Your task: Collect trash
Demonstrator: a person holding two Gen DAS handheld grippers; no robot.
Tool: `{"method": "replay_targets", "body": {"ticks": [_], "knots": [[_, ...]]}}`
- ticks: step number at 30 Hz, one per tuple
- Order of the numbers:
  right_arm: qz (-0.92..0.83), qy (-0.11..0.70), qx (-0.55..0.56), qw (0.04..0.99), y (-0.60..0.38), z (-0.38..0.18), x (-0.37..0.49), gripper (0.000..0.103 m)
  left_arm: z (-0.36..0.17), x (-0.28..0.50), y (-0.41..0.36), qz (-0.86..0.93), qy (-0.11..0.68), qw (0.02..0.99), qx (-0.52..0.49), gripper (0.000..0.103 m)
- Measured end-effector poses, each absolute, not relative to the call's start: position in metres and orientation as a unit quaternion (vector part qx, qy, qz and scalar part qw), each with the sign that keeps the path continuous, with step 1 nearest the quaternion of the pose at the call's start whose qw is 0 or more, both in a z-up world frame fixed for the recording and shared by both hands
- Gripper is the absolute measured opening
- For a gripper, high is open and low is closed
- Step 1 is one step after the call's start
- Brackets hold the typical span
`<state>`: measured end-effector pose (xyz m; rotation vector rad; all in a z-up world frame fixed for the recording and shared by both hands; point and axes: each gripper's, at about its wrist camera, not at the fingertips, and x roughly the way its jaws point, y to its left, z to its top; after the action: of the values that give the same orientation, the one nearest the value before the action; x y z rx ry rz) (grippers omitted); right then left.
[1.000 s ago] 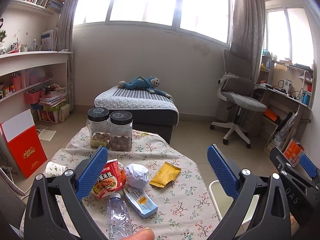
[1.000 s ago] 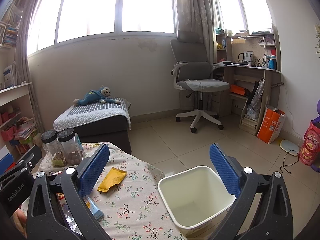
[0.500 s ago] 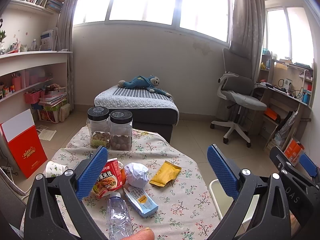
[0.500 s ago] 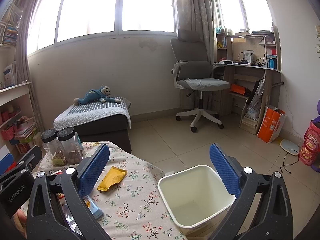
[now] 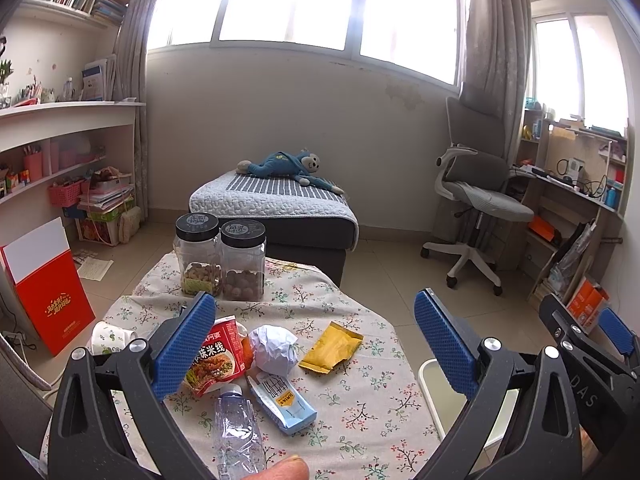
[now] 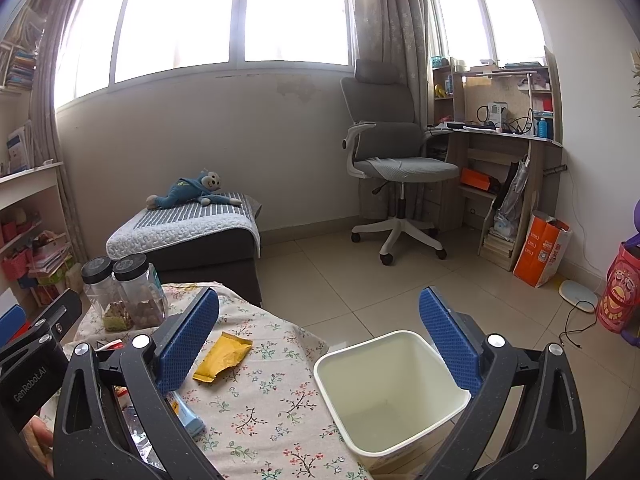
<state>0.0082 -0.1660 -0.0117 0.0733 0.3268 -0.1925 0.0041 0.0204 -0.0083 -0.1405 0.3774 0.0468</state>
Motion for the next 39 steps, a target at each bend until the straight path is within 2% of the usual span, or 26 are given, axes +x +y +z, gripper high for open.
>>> {"method": "replay_targets", "body": {"ticks": [12,26,33,39], "knots": [[-0.095,0.166,0.038,0.981,-0.167,-0.013,0.009,0.096,-0.012,0.008,0.026,0.034,0.198,0.976,-0.081,0.097],[-0.025,0.284,0.03,0.958,-0.129,-0.045,0.051,0.096,-0.062,0.045,0.14,0.121,0.313,0.925,-0.179,0.097],[0.014,0.345,0.028,0.938,-0.089,-0.067,0.082,0.096,-0.107,0.067,0.22,0.139,0.405,0.865,-0.263,0.097],[0.042,0.397,-0.018,0.917,-0.053,-0.089,0.097,0.096,-0.138,0.078,0.246,0.151,0.473,0.82,-0.286,0.097]]}}
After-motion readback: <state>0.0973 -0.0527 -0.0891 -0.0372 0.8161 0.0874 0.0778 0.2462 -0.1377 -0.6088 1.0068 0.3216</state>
